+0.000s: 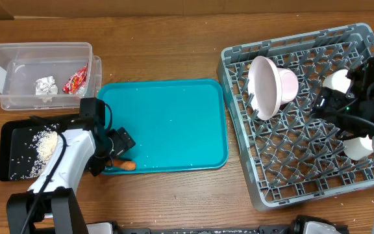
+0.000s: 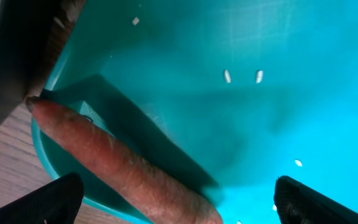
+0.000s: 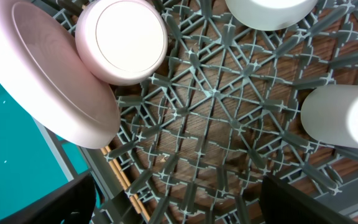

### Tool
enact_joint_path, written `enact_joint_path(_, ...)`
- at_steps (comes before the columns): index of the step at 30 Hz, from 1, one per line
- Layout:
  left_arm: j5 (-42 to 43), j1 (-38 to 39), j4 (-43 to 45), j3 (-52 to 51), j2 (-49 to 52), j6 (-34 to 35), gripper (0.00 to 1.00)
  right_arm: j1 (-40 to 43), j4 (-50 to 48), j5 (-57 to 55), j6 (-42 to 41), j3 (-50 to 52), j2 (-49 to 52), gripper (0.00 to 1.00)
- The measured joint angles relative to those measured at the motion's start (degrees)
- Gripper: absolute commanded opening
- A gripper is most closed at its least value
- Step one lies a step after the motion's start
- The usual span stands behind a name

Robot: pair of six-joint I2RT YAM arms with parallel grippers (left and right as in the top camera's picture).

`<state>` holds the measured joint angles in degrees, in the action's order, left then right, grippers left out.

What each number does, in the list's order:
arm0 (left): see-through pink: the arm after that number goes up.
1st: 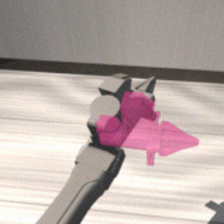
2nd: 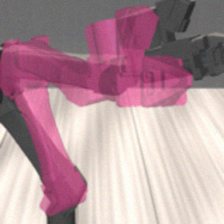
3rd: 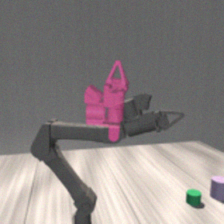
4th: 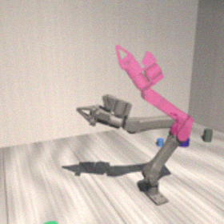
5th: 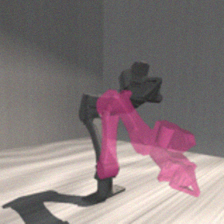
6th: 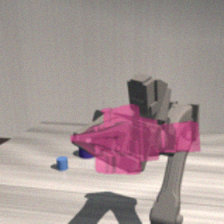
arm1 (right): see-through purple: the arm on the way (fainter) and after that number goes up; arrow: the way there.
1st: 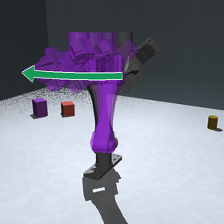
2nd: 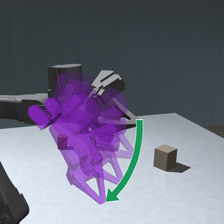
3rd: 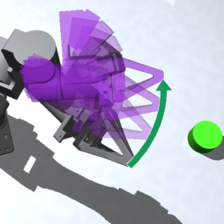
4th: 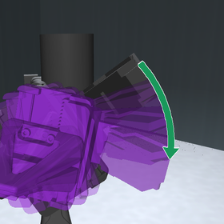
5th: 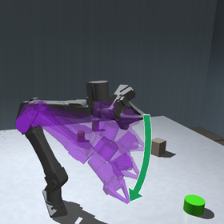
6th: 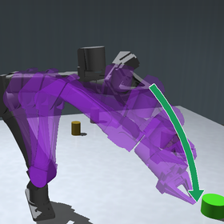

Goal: Sort waste into correct bins and load items into the dishwasher
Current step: 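Grasp the carrot on the teal tray with the left gripper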

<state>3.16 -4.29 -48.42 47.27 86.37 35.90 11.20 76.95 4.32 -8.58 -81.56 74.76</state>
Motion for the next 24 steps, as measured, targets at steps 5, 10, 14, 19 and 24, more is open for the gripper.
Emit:
enact_joint_path(5,0.0,0.0,4.5,-2.4,0.0,0.3,0.82,0.0,0.0,0.0,0.0,0.0,0.0,0.87)
enact_joint_path(10,0.0,0.0,8.2,-4.6,0.0,0.6,0.64,0.0,0.0,0.0,0.0,0.0,0.0,0.87)
enact_joint_path(14,0.0,0.0,8.3,-4.9,0.0,0.4,0.49,0.0,0.0,0.0,0.0,0.0,0.0,0.87)
enact_joint_path(19,0.0,0.0,10.5,-5.0,0.0,0.1,0.19,0.0,0.0,0.0,0.0,0.0,0.0,0.87)
enact_joint_path(24,0.0,0.0,12.4,-5.0,0.0,0.0,0.04,0.0,0.1,0.0,0.0,0.0,0.0,0.87)
